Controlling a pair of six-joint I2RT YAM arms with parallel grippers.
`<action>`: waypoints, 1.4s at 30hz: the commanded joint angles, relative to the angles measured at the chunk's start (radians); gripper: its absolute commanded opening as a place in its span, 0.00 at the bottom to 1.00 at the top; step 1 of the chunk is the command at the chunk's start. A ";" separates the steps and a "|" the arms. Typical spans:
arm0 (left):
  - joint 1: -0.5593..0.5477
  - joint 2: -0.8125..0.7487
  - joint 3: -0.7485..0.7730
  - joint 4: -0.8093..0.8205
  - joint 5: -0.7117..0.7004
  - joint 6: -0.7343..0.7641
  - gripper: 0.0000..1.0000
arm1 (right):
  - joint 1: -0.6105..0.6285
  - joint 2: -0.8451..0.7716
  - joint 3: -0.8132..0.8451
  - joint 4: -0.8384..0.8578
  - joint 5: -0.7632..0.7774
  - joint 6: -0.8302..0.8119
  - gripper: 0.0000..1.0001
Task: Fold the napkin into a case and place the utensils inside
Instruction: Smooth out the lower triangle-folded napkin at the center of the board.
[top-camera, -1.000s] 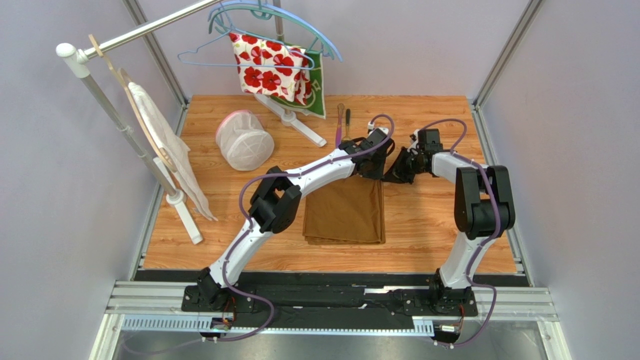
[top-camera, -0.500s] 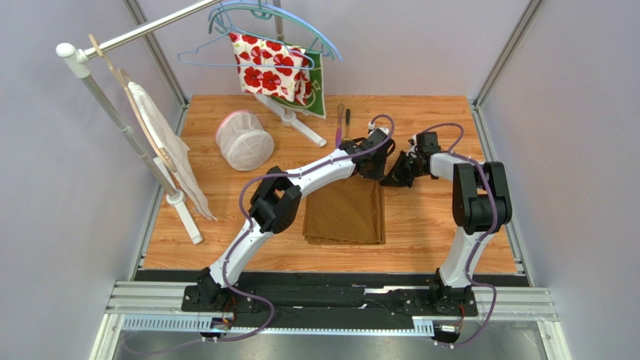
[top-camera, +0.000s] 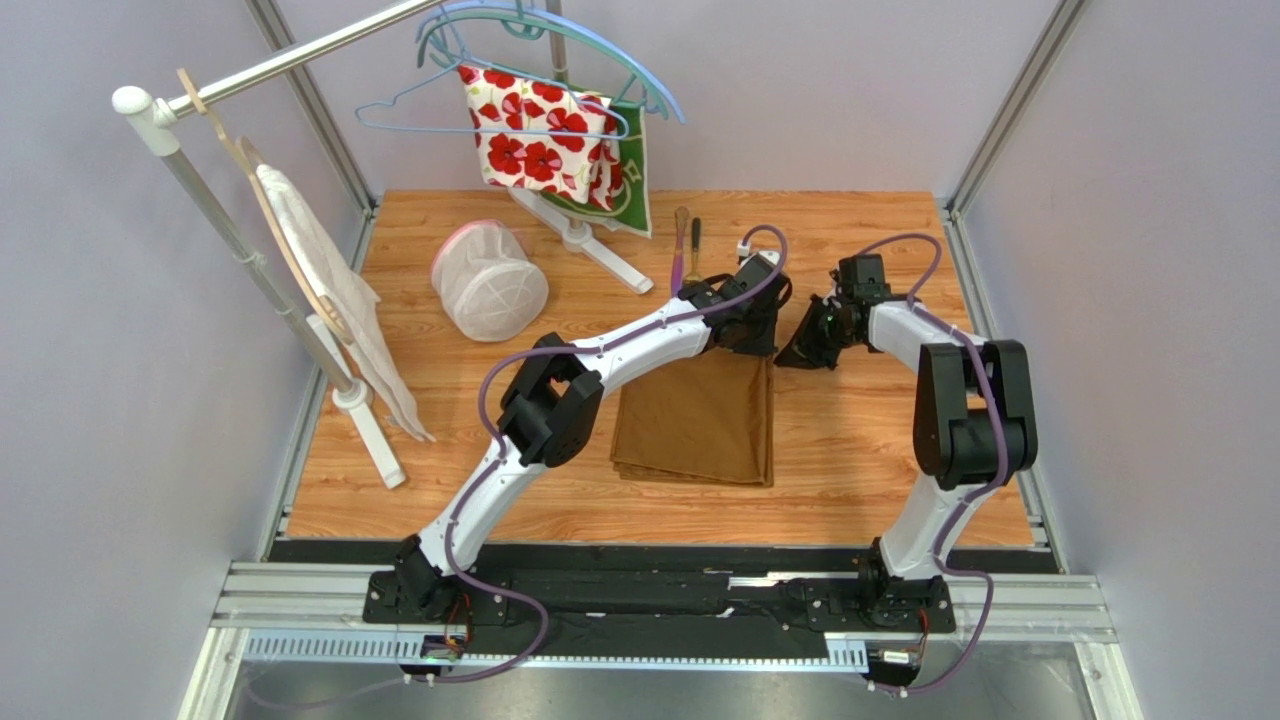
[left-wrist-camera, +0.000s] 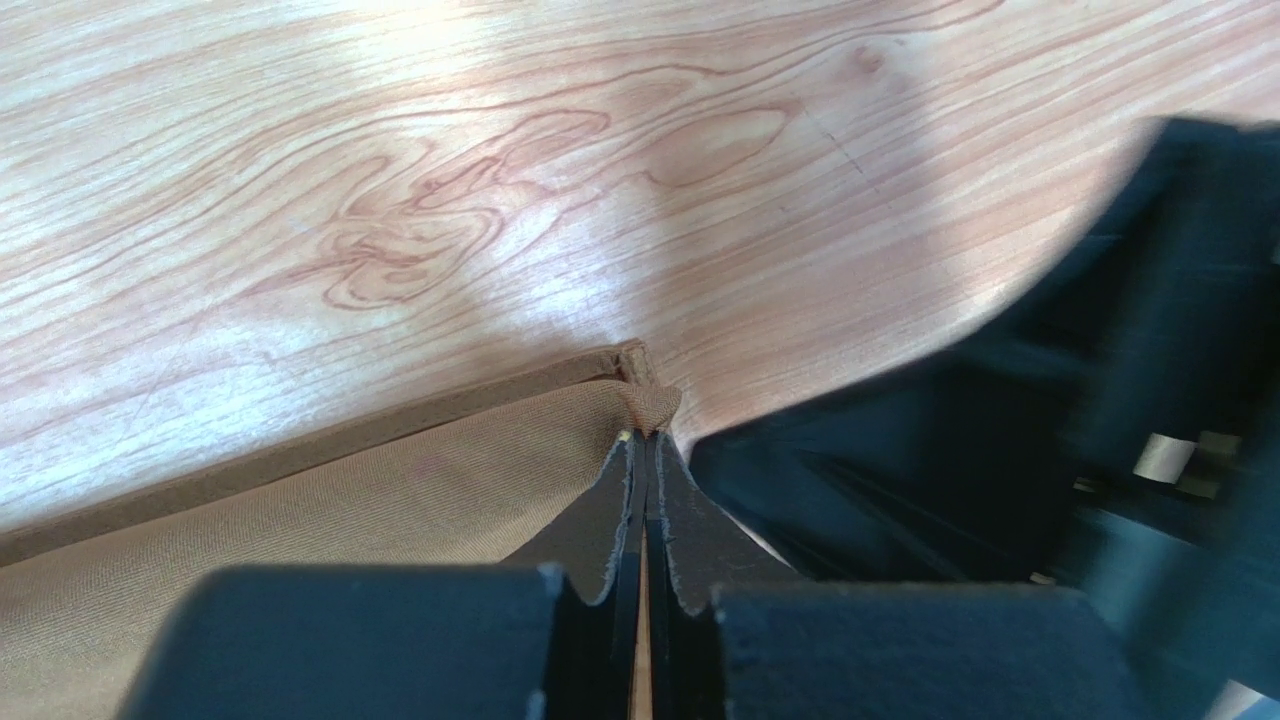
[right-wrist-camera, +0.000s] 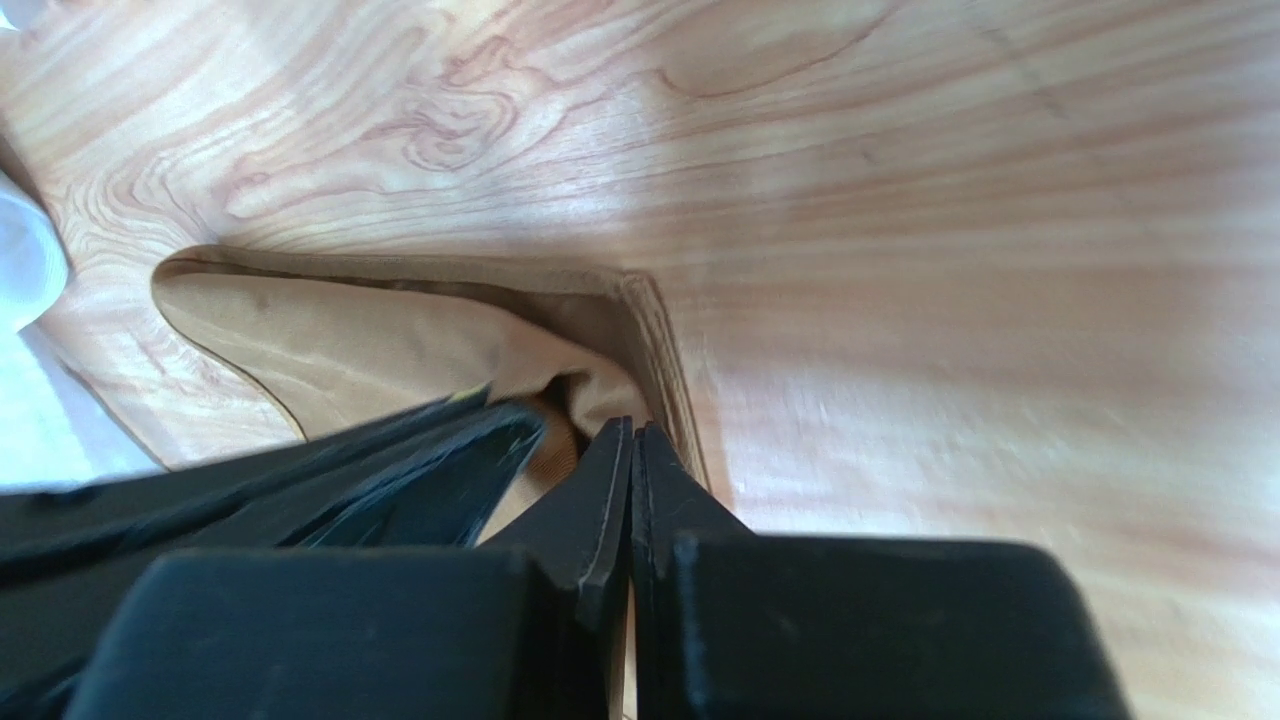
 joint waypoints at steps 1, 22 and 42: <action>-0.004 0.008 0.025 0.039 0.029 -0.012 0.09 | -0.002 -0.108 0.051 -0.098 0.099 -0.038 0.03; -0.018 -0.567 -0.754 0.305 0.214 -0.018 0.08 | -0.019 -0.239 -0.095 -0.082 -0.059 -0.110 0.07; -0.191 -0.336 -0.685 0.396 0.342 -0.089 0.00 | 0.030 -0.196 -0.099 -0.043 -0.119 -0.085 0.06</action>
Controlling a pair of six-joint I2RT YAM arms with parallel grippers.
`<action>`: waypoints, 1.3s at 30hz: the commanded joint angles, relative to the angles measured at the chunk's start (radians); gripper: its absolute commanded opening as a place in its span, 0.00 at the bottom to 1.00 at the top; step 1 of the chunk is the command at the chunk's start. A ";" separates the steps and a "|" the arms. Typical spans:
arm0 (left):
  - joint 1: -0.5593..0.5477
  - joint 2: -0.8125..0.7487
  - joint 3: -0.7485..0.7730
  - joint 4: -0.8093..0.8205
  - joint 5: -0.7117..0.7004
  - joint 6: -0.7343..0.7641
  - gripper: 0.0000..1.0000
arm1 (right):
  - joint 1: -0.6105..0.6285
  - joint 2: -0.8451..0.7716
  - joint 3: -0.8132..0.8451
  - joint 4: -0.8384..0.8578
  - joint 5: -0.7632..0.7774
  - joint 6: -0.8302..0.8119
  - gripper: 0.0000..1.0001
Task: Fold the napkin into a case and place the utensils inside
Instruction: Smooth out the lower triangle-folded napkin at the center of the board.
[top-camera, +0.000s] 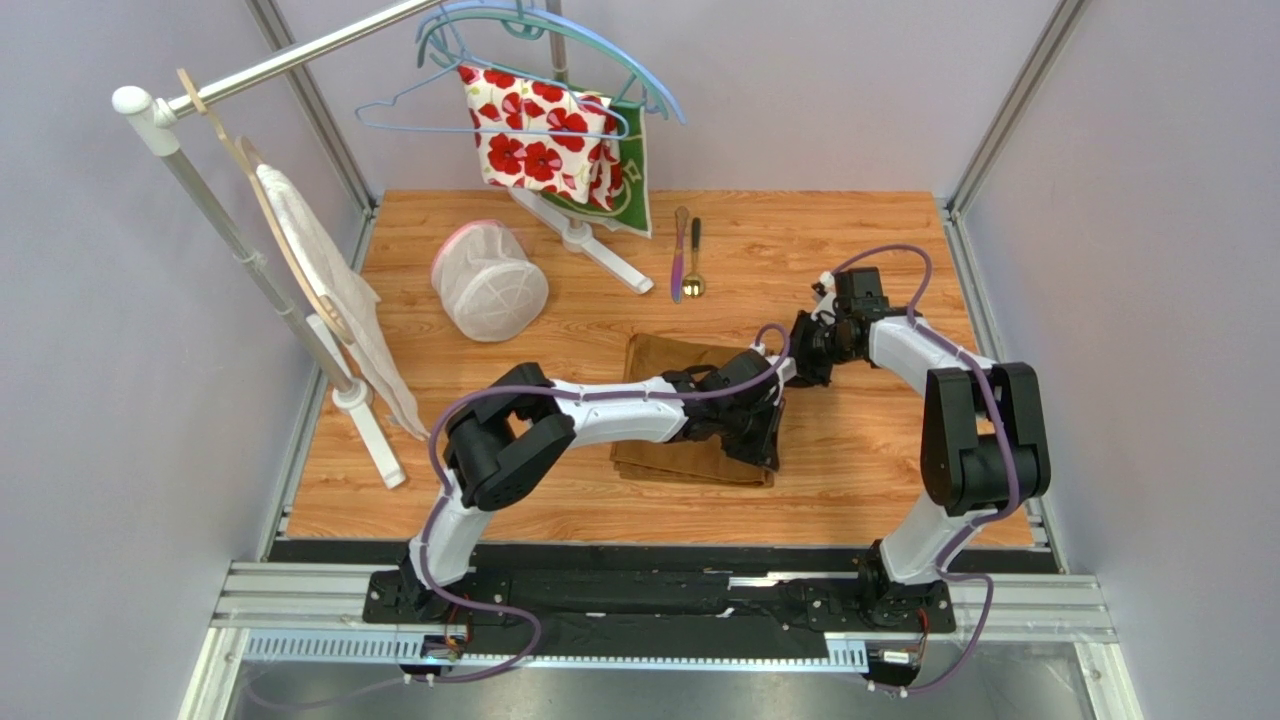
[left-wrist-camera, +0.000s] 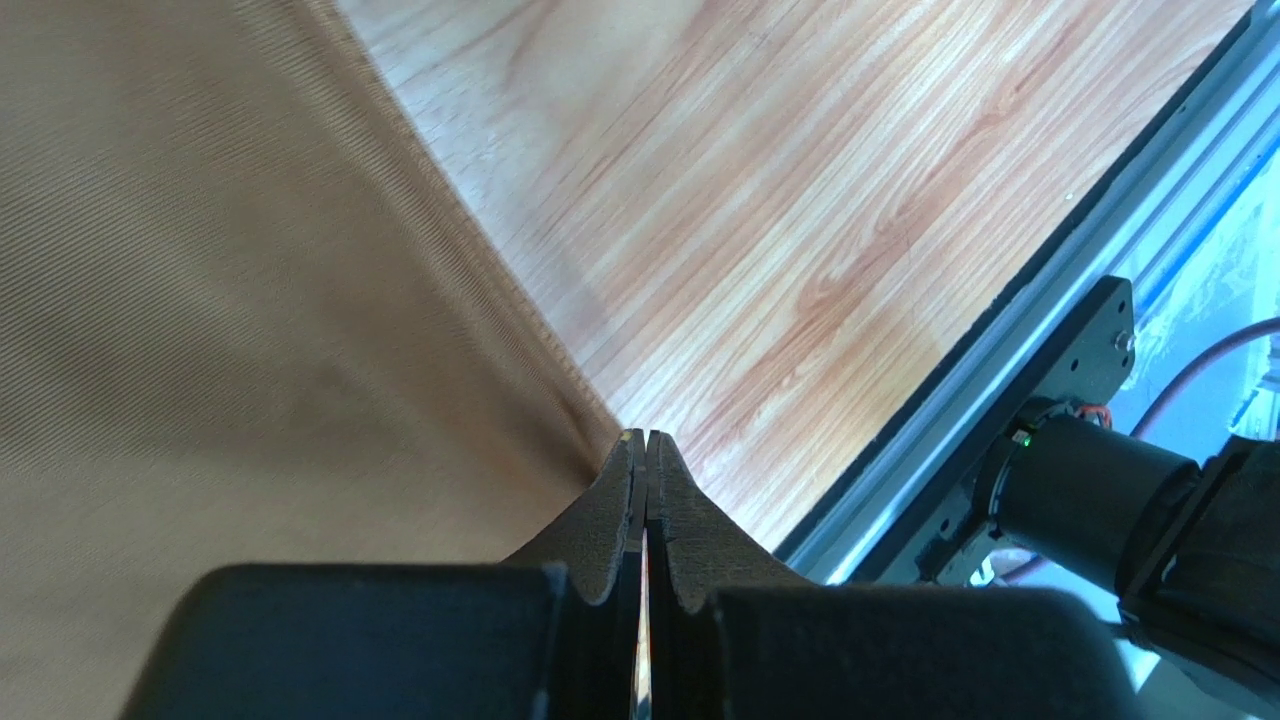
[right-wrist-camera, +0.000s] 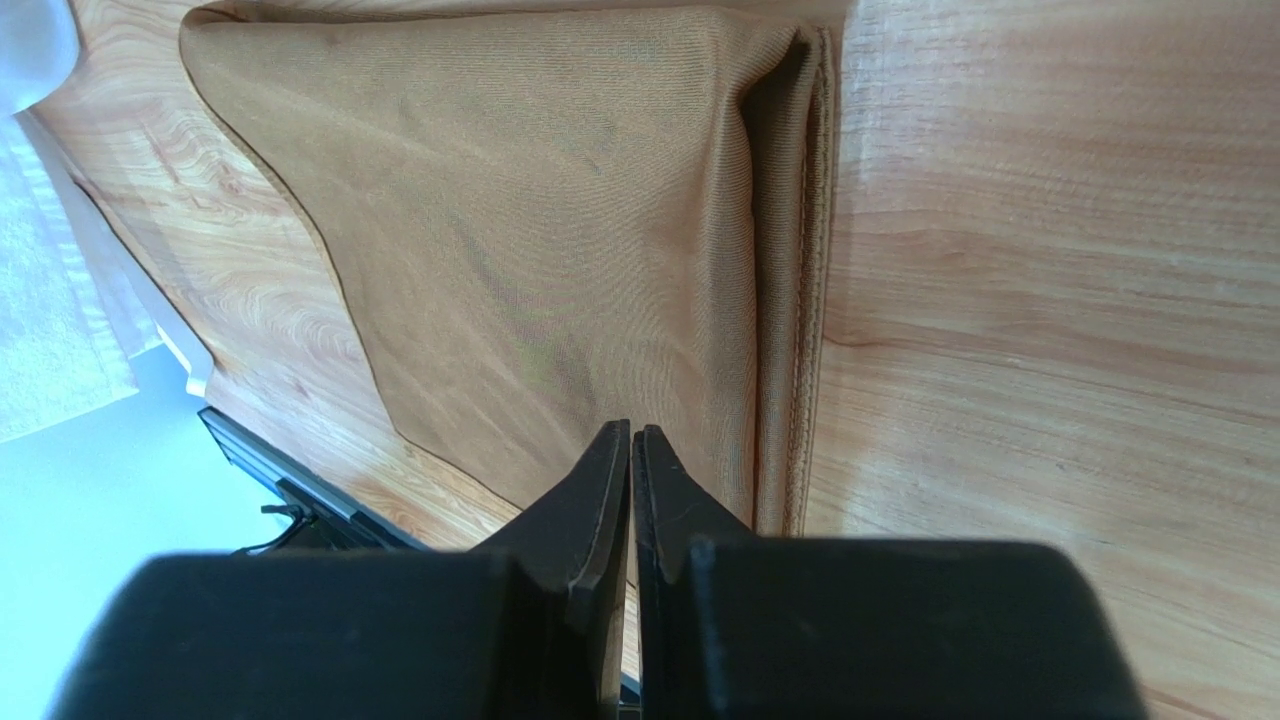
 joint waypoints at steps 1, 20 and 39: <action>-0.018 0.063 0.084 0.035 0.037 -0.029 0.00 | -0.001 -0.078 -0.017 0.029 0.012 -0.004 0.06; -0.040 -0.179 -0.086 -0.219 -0.193 0.077 0.00 | -0.026 -0.316 -0.308 -0.051 0.198 0.005 0.07; -0.044 0.031 0.046 -0.124 -0.056 0.037 0.00 | 0.148 -0.423 -0.537 0.072 0.219 0.226 0.01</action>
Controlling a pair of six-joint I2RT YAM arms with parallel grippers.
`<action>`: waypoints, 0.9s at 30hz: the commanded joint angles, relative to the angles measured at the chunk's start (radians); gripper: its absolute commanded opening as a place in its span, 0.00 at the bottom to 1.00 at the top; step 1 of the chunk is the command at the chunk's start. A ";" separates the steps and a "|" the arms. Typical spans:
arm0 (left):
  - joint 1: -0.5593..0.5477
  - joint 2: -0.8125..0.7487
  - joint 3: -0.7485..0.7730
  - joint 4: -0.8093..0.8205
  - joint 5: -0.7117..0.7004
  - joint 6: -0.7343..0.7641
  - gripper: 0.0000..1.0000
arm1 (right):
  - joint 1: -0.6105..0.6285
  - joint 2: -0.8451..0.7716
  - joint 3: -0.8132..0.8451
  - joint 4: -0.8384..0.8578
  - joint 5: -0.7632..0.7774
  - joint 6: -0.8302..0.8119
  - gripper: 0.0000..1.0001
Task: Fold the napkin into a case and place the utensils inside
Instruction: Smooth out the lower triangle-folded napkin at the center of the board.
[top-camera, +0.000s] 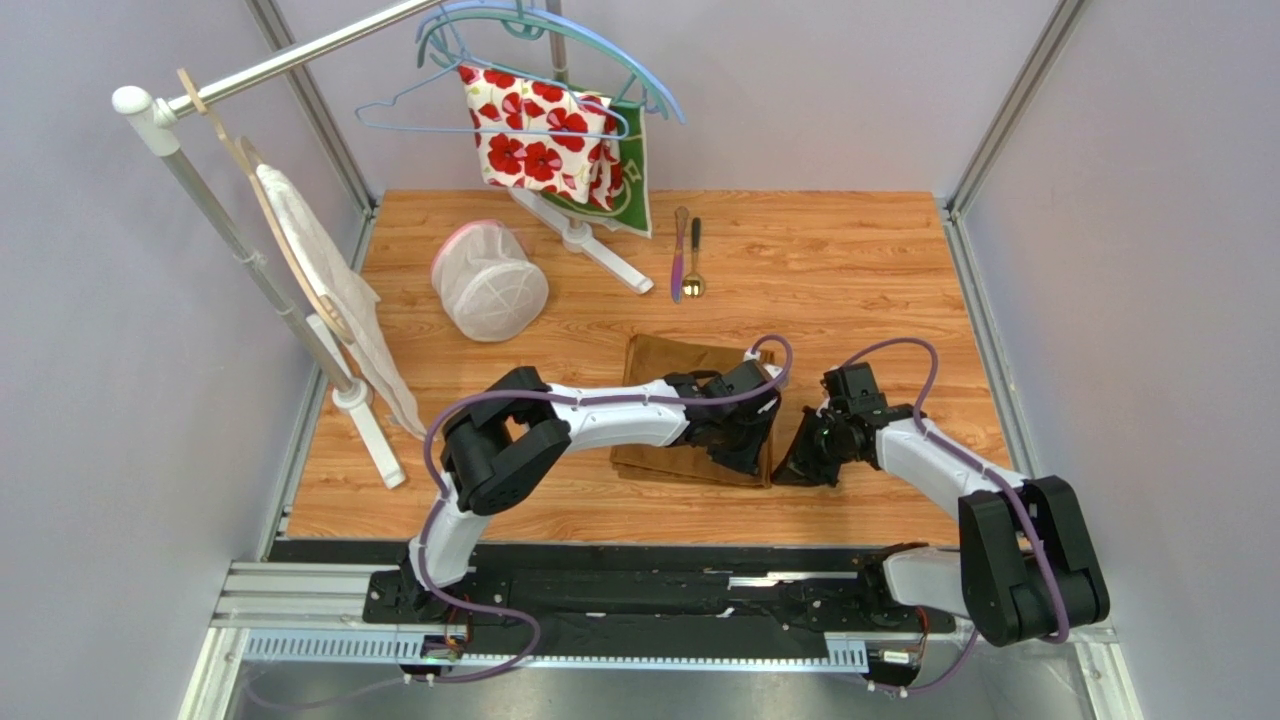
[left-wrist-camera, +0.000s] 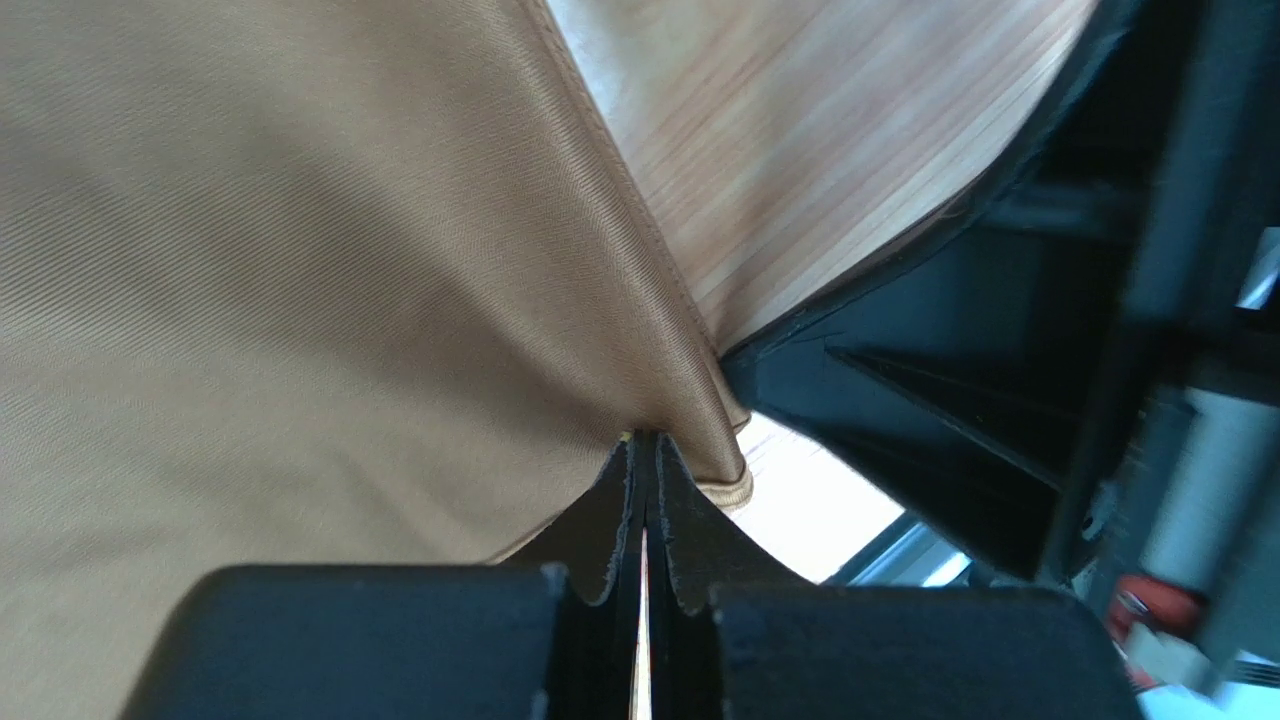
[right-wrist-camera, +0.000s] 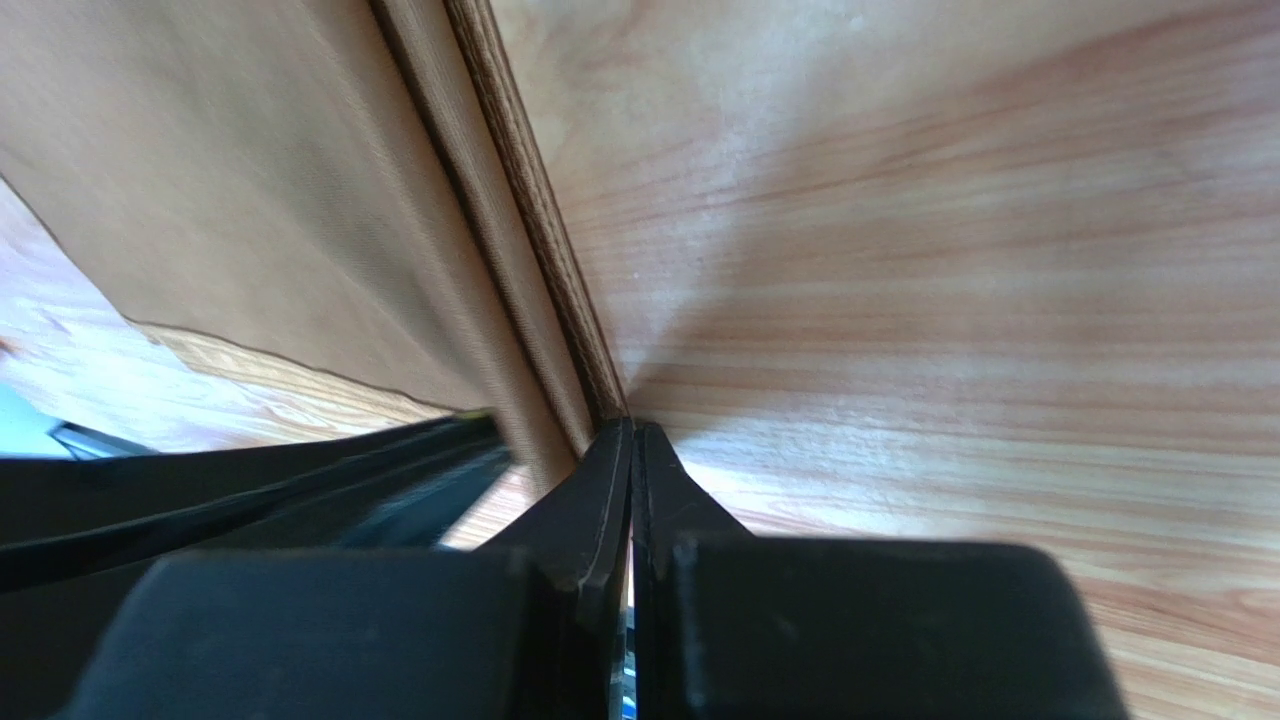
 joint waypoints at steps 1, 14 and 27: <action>-0.013 0.058 0.029 0.052 0.083 -0.031 0.00 | 0.004 0.021 -0.011 0.076 0.018 0.038 0.01; 0.010 -0.018 0.014 0.087 0.117 -0.036 0.09 | -0.007 -0.049 0.120 -0.135 0.245 -0.030 0.04; 0.395 -0.226 -0.143 0.049 0.195 0.051 0.01 | 0.059 -0.082 0.176 -0.076 -0.116 -0.129 0.06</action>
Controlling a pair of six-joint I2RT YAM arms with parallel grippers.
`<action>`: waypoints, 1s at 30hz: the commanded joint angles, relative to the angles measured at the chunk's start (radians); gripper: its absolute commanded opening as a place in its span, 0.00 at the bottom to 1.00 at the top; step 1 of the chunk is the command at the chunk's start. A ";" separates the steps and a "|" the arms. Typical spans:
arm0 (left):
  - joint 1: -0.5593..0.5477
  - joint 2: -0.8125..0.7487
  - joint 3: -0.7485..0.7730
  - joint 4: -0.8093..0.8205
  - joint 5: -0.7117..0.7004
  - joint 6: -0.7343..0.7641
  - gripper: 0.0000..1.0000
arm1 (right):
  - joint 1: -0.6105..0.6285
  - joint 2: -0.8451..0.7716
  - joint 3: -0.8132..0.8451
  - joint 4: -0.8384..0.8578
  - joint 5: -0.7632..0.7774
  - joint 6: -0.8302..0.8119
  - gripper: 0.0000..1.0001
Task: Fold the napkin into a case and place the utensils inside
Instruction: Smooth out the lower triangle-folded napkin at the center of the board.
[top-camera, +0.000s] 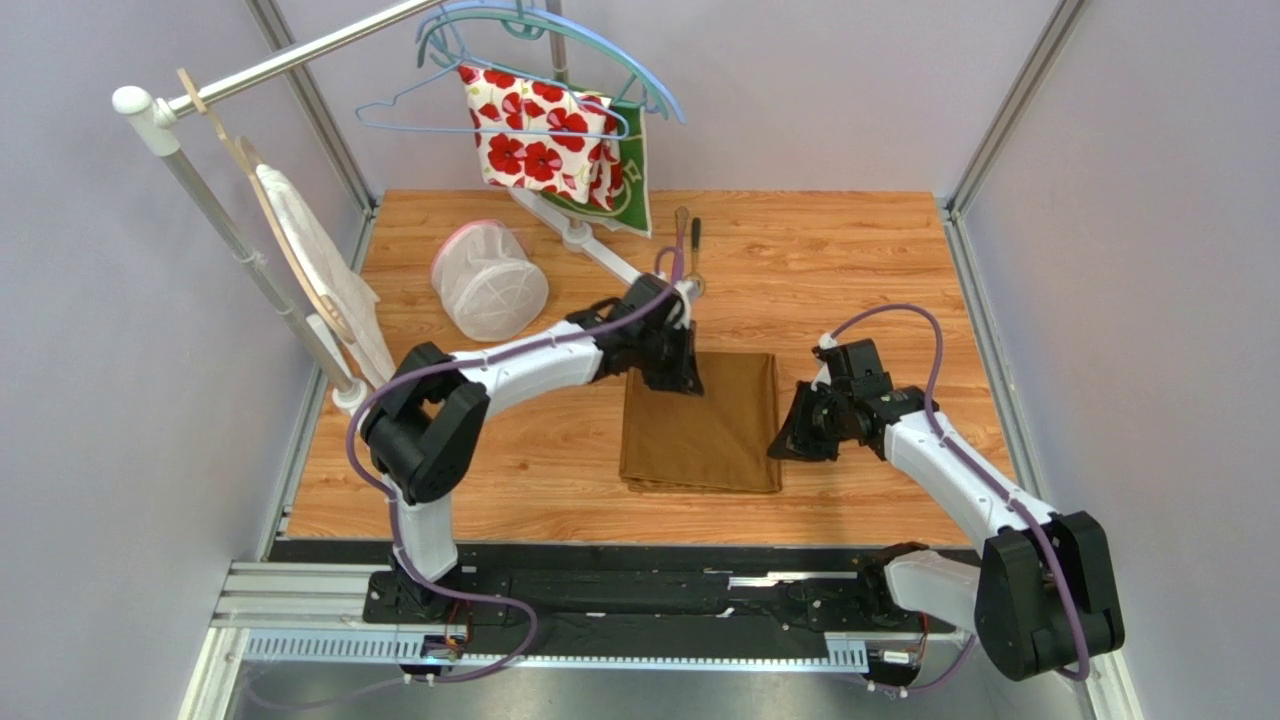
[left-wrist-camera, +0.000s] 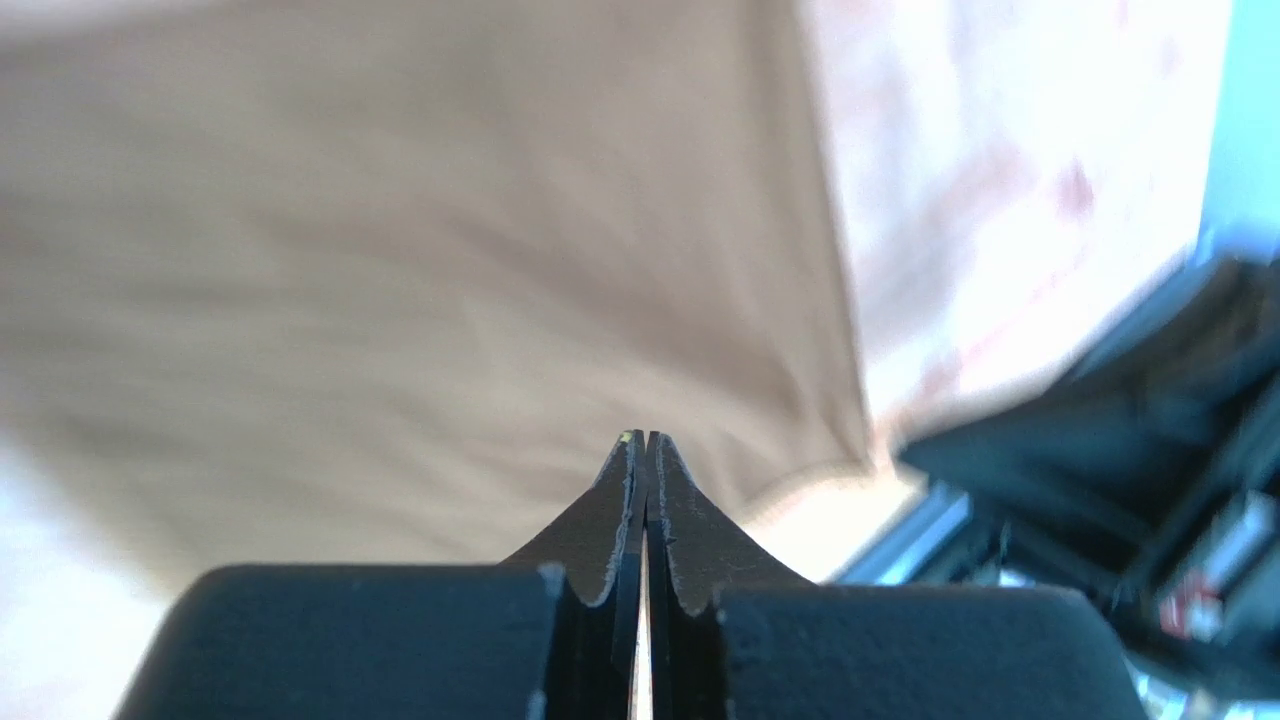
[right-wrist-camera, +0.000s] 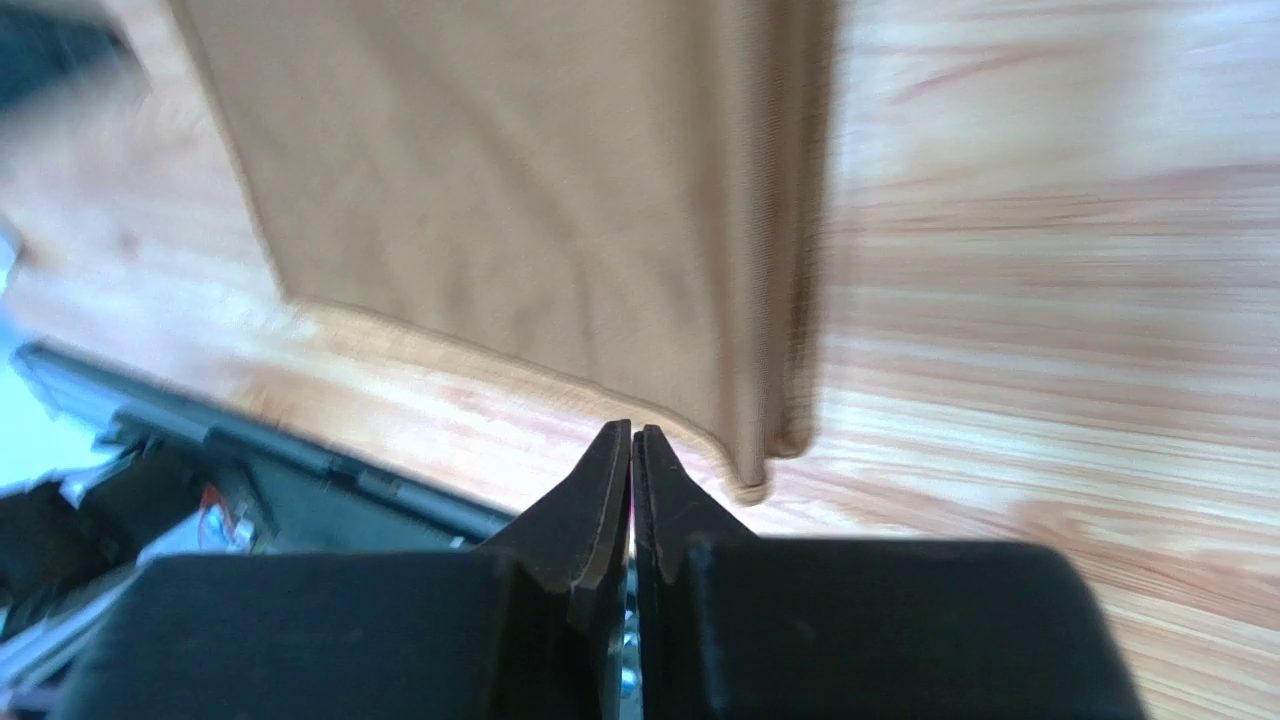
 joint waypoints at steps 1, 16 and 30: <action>0.097 -0.015 0.000 -0.005 0.025 0.053 0.01 | 0.016 0.036 0.037 0.042 -0.156 -0.036 0.05; 0.215 0.160 0.154 -0.004 -0.001 0.071 0.00 | 0.015 0.115 -0.010 0.025 -0.094 -0.054 0.01; 0.278 0.249 0.209 -0.024 -0.018 0.122 0.00 | 0.010 0.149 -0.038 0.025 0.012 -0.016 0.00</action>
